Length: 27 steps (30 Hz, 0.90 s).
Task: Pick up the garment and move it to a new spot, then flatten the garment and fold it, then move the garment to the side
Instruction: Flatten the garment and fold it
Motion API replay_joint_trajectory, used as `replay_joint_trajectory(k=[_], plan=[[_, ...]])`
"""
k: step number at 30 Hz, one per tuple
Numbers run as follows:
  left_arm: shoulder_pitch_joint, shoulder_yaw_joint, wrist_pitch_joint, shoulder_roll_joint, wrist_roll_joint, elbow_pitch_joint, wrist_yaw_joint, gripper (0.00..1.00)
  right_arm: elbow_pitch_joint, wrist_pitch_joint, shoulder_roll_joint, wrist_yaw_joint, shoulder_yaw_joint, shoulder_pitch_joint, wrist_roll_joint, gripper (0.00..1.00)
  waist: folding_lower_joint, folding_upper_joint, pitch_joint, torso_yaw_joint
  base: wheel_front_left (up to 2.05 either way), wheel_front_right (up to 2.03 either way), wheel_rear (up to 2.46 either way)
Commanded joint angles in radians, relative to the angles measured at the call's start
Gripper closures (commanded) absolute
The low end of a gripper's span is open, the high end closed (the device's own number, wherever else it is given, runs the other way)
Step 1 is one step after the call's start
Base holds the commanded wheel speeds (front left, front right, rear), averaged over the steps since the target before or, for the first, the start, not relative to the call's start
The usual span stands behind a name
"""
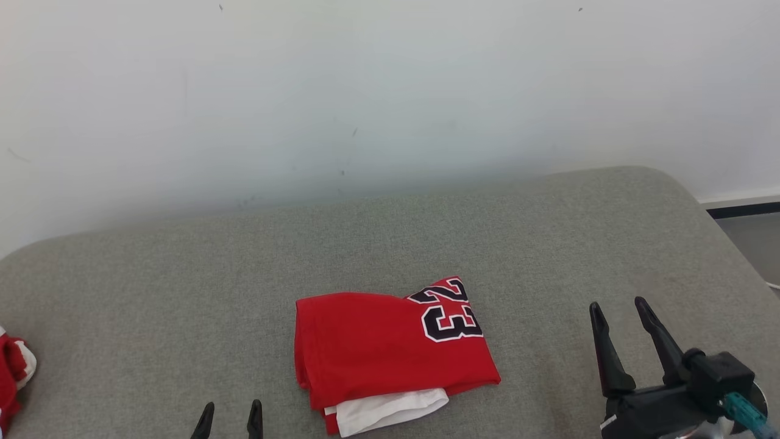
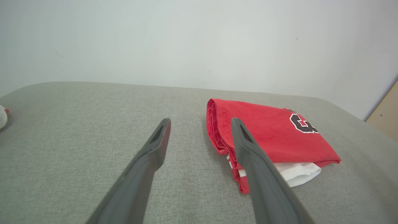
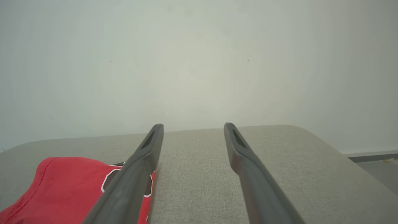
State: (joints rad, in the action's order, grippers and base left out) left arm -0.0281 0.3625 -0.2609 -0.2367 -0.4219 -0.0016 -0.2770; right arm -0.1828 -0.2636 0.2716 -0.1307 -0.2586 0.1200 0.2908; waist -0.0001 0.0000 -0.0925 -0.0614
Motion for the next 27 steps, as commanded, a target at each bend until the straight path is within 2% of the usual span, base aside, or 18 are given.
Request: replay_joint_trajectory(k=[1,5,11,14,18,27], plan=[[-0.022,-0.009,-0.006,0.005,0.018,-0.002,0.004,0.0,0.021,-0.001,-0.005,0.0,0.003,-0.025,-0.016,0.0,0.0001,0.0,-0.009,-0.003,0.0,0.0,0.0],[-0.042,-0.048,-0.006,0.028,0.051,-0.013,0.026,0.0,0.098,-0.001,-0.021,0.0,0.02,-0.104,-0.06,0.0,0.0001,0.0,-0.026,-0.003,0.0,0.0,0.0],[-0.078,-0.111,-0.005,0.074,0.111,-0.021,0.074,0.0,0.152,-0.001,-0.038,0.0,0.014,-0.187,-0.102,0.0,0.0001,0.0,-0.048,0.0,0.0,0.0,0.0],[-0.11,-0.148,-0.005,0.101,0.152,-0.015,0.12,0.0,0.166,-0.001,-0.047,0.0,0.008,-0.229,-0.108,0.0,0.0001,0.0,-0.059,0.007,0.0,0.0,0.0],[-0.137,-0.179,-0.005,0.124,0.194,-0.009,0.16,0.0,0.168,-0.001,-0.062,0.0,0.013,-0.257,-0.114,0.0,0.0001,0.0,-0.062,0.012,0.0,0.0,0.0],[-0.153,-0.219,-0.005,0.157,0.253,-0.001,0.212,0.0,0.169,-0.001,-0.067,0.0,0.014,-0.269,-0.123,0.0,0.0001,0.0,-0.06,0.018,0.0,0.0,0.0]])
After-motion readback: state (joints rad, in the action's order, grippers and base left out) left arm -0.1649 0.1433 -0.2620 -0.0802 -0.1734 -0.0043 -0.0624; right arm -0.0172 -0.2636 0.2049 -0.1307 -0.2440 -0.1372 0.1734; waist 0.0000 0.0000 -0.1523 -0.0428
